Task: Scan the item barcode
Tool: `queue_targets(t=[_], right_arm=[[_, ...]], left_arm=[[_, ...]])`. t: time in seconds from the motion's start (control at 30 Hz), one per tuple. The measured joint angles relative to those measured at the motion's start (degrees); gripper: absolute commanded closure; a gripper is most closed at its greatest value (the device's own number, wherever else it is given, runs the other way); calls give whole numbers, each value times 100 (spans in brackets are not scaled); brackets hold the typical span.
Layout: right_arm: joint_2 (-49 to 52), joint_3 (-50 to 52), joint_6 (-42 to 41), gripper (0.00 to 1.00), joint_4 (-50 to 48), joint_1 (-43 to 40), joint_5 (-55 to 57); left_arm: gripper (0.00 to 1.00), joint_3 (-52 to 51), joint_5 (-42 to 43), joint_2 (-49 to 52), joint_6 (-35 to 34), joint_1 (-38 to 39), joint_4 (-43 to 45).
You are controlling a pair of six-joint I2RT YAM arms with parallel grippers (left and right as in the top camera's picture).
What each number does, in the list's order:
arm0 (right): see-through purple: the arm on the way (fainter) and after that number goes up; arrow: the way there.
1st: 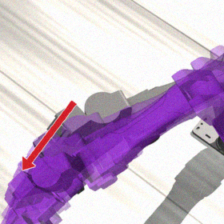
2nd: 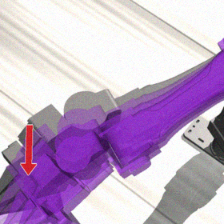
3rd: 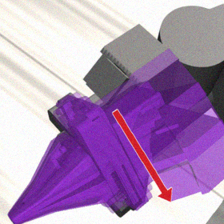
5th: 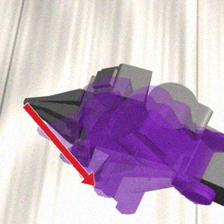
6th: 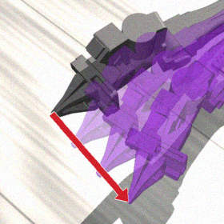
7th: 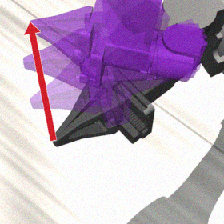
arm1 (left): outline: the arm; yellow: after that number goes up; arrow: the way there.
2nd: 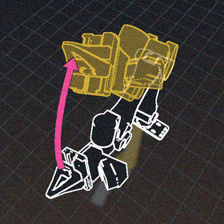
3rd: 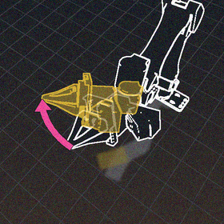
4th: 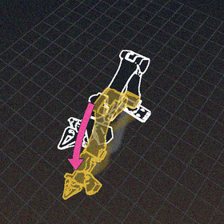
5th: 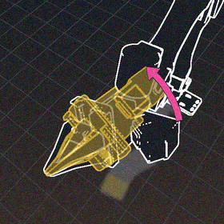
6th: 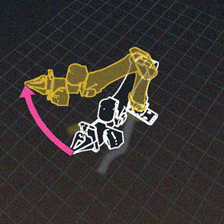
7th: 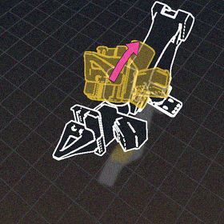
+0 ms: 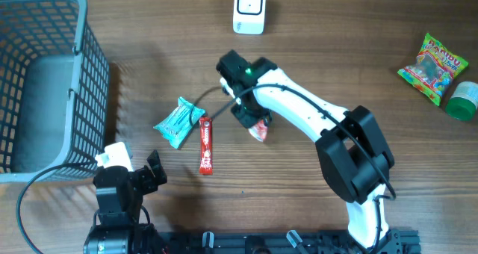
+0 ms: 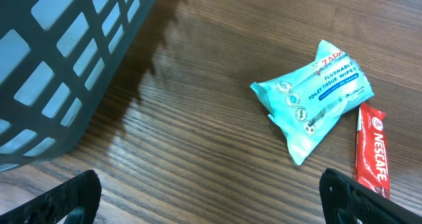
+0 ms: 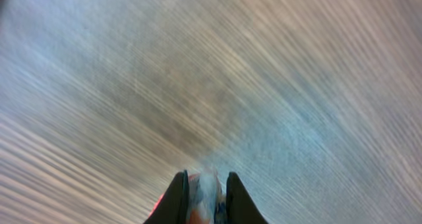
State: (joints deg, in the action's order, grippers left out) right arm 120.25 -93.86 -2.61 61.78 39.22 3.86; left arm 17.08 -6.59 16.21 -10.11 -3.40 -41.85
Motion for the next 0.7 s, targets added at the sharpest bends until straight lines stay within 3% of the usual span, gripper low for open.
queue_targets(t=[0.2,0.33,0.43,0.57,0.7], right_arm=[[-2,-822,-3624,96,710,-17,-122],[-2,-874,-6100,96,1139,-170,-791],[-2,-874,-7517,96,1172,-376,-1598],[-2,-874,-8450,96,1163,-518,-2459],[-2,-874,-8795,96,1172,-527,-2828]], left_arm=[[0,0,0,0,0,0,2],[0,0,0,0,0,0,2],[0,0,0,0,0,0,0],[0,0,0,0,0,0,2],[0,0,-2,0,0,0,2]])
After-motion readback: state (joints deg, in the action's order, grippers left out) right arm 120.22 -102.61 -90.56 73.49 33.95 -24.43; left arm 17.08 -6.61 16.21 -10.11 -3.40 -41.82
